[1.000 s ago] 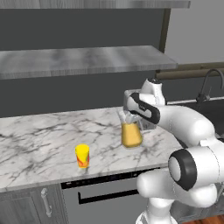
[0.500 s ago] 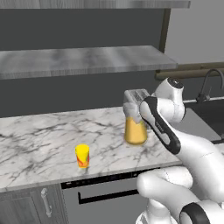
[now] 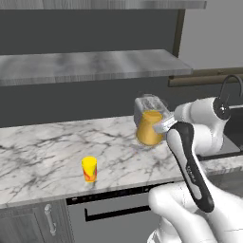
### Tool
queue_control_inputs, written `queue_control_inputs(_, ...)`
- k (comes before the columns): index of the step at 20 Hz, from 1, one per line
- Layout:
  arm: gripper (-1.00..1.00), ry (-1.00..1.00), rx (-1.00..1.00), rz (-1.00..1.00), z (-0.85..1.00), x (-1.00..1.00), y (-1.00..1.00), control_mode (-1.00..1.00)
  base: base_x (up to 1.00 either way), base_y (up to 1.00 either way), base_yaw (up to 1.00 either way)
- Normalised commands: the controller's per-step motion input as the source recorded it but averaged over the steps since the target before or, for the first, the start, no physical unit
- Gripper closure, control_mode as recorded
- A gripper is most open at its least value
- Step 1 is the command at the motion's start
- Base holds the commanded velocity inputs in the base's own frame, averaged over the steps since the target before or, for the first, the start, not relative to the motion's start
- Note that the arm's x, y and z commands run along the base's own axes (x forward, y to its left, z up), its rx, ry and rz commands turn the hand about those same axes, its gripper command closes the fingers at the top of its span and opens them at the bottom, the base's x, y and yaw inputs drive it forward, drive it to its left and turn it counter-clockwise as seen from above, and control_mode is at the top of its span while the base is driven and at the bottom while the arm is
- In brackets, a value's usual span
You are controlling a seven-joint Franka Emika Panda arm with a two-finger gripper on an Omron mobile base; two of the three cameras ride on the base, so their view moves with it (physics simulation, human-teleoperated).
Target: Place the pitcher and cup on the dining counter for serving.
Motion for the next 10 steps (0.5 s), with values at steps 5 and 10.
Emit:
queue_control_inputs(5, 1.00, -0.27, 0.00, -0.01, 0.56, -0.37, 0.00, -1.00, 0.00, 0.00, 0.00)
queue_control_inputs(10, 1.00, -0.09, 0.01, 0.03, 0.14, -0.21, -0.02, 1.00, -0.46, -0.07, 0.24)
